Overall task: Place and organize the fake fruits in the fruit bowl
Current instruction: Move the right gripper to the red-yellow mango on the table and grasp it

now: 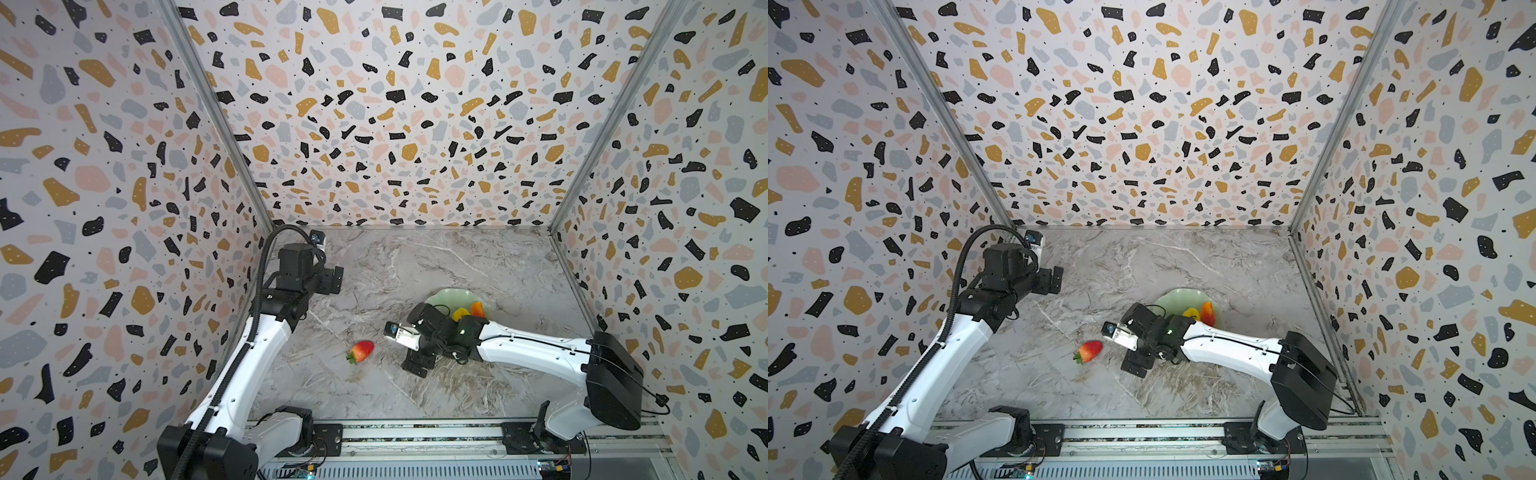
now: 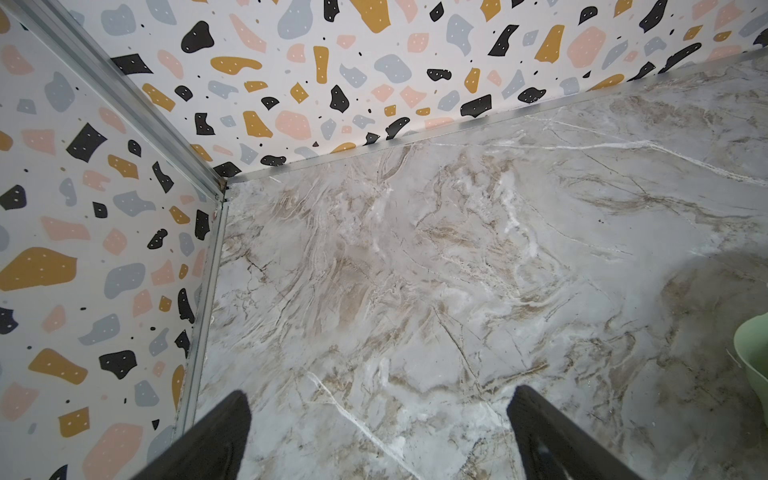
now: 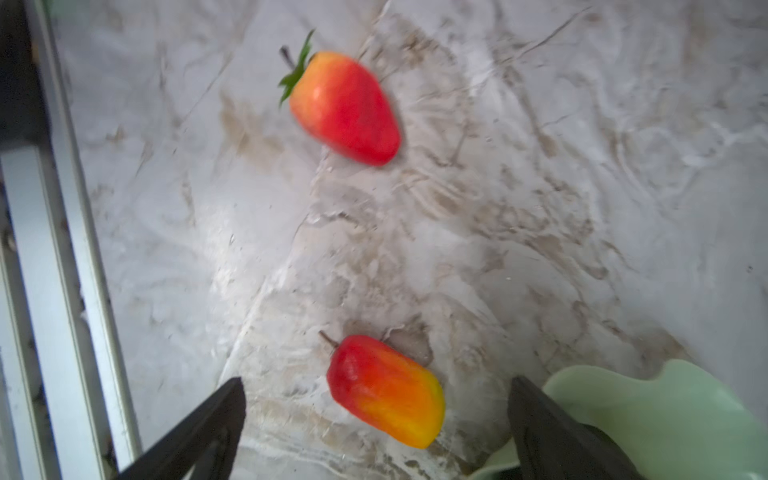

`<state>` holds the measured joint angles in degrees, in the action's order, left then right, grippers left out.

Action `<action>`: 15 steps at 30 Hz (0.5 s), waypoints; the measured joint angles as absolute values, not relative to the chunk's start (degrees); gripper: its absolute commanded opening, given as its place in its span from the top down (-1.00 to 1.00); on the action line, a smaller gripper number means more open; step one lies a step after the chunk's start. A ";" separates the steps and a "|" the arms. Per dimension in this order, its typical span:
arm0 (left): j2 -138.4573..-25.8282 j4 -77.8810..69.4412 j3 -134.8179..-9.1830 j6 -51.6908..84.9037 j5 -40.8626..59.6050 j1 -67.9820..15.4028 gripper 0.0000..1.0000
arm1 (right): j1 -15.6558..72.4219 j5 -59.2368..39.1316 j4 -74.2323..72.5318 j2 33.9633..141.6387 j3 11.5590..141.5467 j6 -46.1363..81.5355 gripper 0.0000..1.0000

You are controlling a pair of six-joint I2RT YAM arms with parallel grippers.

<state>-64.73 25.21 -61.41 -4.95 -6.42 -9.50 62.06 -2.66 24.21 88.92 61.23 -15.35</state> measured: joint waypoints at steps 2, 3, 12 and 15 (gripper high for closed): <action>-64.73 25.21 -61.41 -4.95 -6.42 -9.50 -0.99 | 63.09 -3.01 26.22 89.19 61.21 -19.73 -0.99; -64.73 25.21 -61.41 -4.95 -6.44 -9.50 -0.99 | 63.57 -3.03 26.79 89.17 61.17 -21.54 -0.99; -64.73 25.21 -61.41 -4.95 -6.42 -9.50 -0.99 | 64.95 0.51 28.73 91.70 59.99 -31.68 -0.94; -64.73 25.21 -61.41 -4.97 -6.42 -9.50 -0.99 | 64.95 1.83 28.56 94.04 59.99 -32.53 -0.89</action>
<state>-64.73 25.21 -61.41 -4.97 -6.42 -9.50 64.95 1.83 28.56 94.04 59.99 -32.53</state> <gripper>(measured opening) 0.995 0.960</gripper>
